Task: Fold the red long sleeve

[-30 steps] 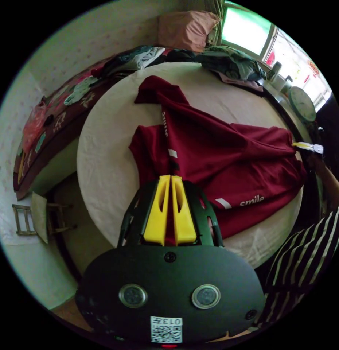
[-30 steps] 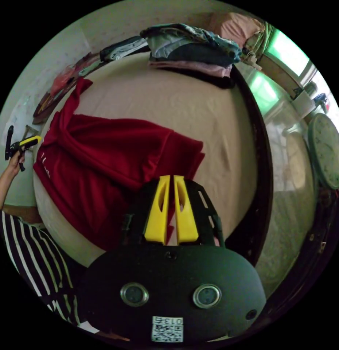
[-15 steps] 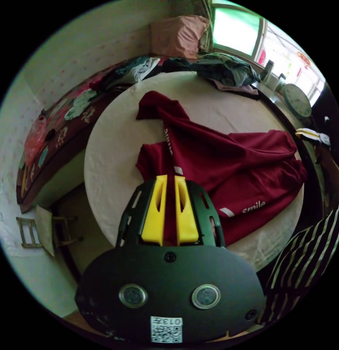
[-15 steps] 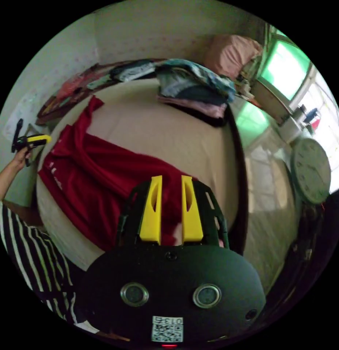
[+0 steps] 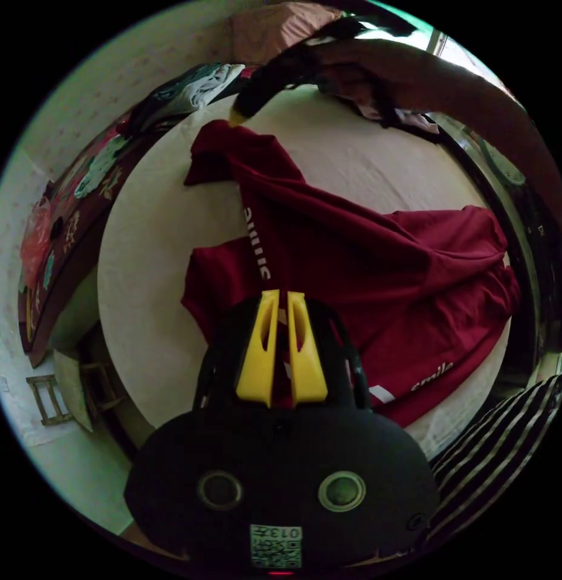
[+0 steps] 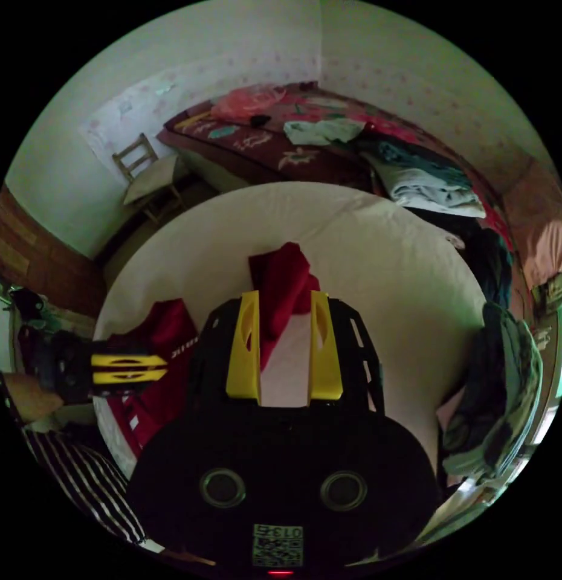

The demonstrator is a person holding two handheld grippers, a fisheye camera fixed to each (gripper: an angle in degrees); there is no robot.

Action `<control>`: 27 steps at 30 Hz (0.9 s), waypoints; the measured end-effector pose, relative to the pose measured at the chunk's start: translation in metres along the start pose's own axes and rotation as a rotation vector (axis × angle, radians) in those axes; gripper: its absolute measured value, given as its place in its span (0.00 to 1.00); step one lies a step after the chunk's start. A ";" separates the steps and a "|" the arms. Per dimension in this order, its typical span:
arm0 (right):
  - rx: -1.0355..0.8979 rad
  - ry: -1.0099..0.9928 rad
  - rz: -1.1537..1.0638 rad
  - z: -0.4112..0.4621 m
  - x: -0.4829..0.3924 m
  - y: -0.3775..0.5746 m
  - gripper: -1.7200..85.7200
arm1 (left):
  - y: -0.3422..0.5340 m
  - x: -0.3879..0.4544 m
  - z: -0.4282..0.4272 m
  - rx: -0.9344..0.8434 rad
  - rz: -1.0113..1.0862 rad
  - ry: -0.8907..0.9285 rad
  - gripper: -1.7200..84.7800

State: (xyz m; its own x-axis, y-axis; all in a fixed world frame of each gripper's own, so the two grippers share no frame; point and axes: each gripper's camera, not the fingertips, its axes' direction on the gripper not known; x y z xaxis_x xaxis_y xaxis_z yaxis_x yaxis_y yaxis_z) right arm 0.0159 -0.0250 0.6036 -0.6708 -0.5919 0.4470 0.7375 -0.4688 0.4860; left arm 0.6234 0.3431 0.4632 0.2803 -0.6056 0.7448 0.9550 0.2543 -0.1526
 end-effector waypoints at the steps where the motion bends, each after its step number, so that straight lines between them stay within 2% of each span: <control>1: -0.068 0.011 -0.011 0.017 0.002 -0.013 0.13 | 0.001 -0.002 0.000 0.002 -0.007 0.007 0.04; 4: -0.201 0.015 -0.026 0.043 0.009 -0.022 0.06 | 0.006 -0.012 0.002 0.011 -0.020 0.036 0.03; 6: -0.132 -0.012 -0.033 0.027 0.013 -0.015 0.05 | 0.012 -0.021 0.003 0.021 -0.012 0.059 0.03; 9: 0.108 -0.093 -0.067 -0.039 0.019 0.029 0.04 | 0.020 -0.028 0.004 0.042 0.015 0.064 0.03; 11: 0.279 -0.145 -0.076 -0.099 0.020 0.098 0.04 | 0.026 -0.027 0.001 0.080 0.054 0.048 0.03; 15: 0.435 -0.176 0.017 -0.162 0.008 0.228 0.04 | 0.042 -0.019 -0.040 0.250 0.177 0.035 0.03; 17: 0.475 -0.232 0.242 -0.172 -0.003 0.314 0.04 | 0.049 -0.008 -0.062 0.284 0.273 0.055 0.03; 19: 0.435 -0.245 0.471 -0.158 -0.012 0.371 0.05 | 0.055 0.007 -0.072 0.261 0.390 0.083 0.03; 20: 0.353 -0.275 0.631 -0.138 -0.018 0.403 0.05 | 0.059 0.018 -0.068 0.206 0.461 0.094 0.03; 22: 0.186 -0.328 0.769 -0.107 -0.029 0.442 0.06 | 0.063 0.030 -0.045 0.055 0.526 0.085 0.04; 24: 0.094 -0.308 0.844 -0.095 -0.038 0.473 0.08 | 0.080 0.036 -0.033 -0.035 0.590 0.056 0.07; 27: 0.097 -0.275 0.901 -0.113 -0.036 0.503 0.13 | 0.094 0.027 -0.044 -0.035 0.551 0.034 0.10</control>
State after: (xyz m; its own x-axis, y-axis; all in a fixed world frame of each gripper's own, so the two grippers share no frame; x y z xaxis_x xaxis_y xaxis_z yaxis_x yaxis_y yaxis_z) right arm 0.4201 -0.3138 0.7470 0.1438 -0.5237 0.8397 0.9855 0.1529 -0.0734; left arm 0.7250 0.3175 0.4398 0.7423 -0.4143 0.5267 0.6683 0.5156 -0.5362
